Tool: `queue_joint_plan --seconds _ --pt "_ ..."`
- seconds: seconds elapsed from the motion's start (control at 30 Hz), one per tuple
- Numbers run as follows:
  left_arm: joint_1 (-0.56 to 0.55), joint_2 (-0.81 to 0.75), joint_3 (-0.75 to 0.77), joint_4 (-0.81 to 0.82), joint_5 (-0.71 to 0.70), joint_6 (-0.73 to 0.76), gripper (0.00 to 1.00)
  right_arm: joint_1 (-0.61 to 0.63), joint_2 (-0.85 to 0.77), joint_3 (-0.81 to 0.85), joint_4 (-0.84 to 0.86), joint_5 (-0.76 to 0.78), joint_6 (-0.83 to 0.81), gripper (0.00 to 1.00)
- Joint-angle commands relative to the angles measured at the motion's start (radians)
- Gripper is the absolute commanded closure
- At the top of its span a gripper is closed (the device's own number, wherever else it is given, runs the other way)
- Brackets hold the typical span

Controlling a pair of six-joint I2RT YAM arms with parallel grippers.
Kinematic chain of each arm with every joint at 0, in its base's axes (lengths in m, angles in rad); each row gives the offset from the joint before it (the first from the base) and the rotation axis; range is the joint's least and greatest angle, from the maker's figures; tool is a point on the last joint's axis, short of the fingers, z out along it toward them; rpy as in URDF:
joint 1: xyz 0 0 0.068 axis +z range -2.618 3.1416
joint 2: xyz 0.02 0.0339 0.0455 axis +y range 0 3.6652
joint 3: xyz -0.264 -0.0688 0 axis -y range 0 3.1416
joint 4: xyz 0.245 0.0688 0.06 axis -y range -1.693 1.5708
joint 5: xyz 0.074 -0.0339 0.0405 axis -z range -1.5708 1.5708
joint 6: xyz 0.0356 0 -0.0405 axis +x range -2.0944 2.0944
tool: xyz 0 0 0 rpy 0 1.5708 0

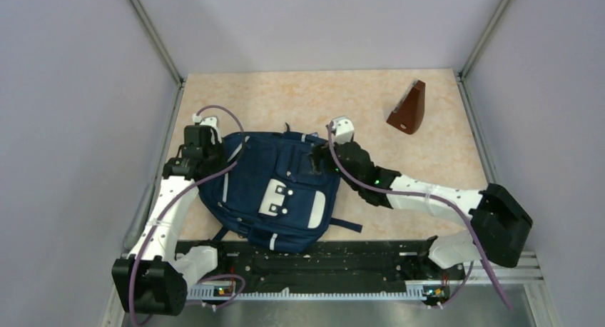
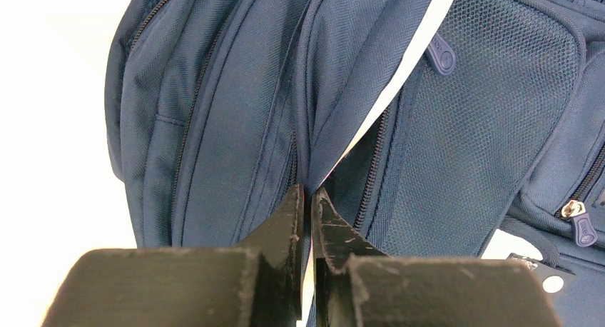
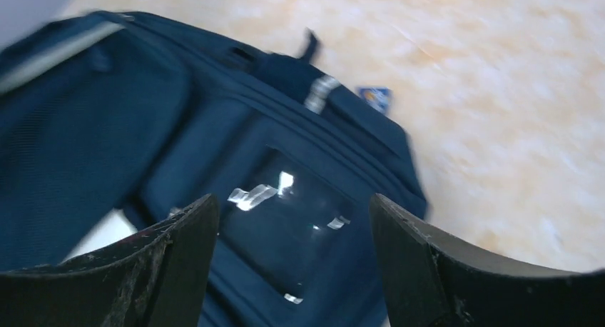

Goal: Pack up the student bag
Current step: Adjust the student bag at the center of the board.

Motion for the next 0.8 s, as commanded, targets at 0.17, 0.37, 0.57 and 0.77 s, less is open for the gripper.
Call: queue_joint_plan --seconds 0.17,0.37,0.57,0.77 --pt "0.014 -0.037 0.001 0.048 0.137 -0.02 1.0 0.155 0.244 0.151 0.439 -0.477 -0.289 0.25" --pt "0.025 -0.04 -0.002 0.051 0.166 -0.02 1.0 0.21 0.387 0.248 0.504 -0.555 -0.422 0.25" --pt "0.031 -0.043 -0.003 0.054 0.173 -0.022 1.0 0.229 0.52 0.365 0.484 -0.52 -0.493 0.25" --pt "0.036 -0.043 -0.005 0.056 0.183 -0.023 1.0 0.239 0.622 0.434 0.453 -0.452 -0.541 0.28"
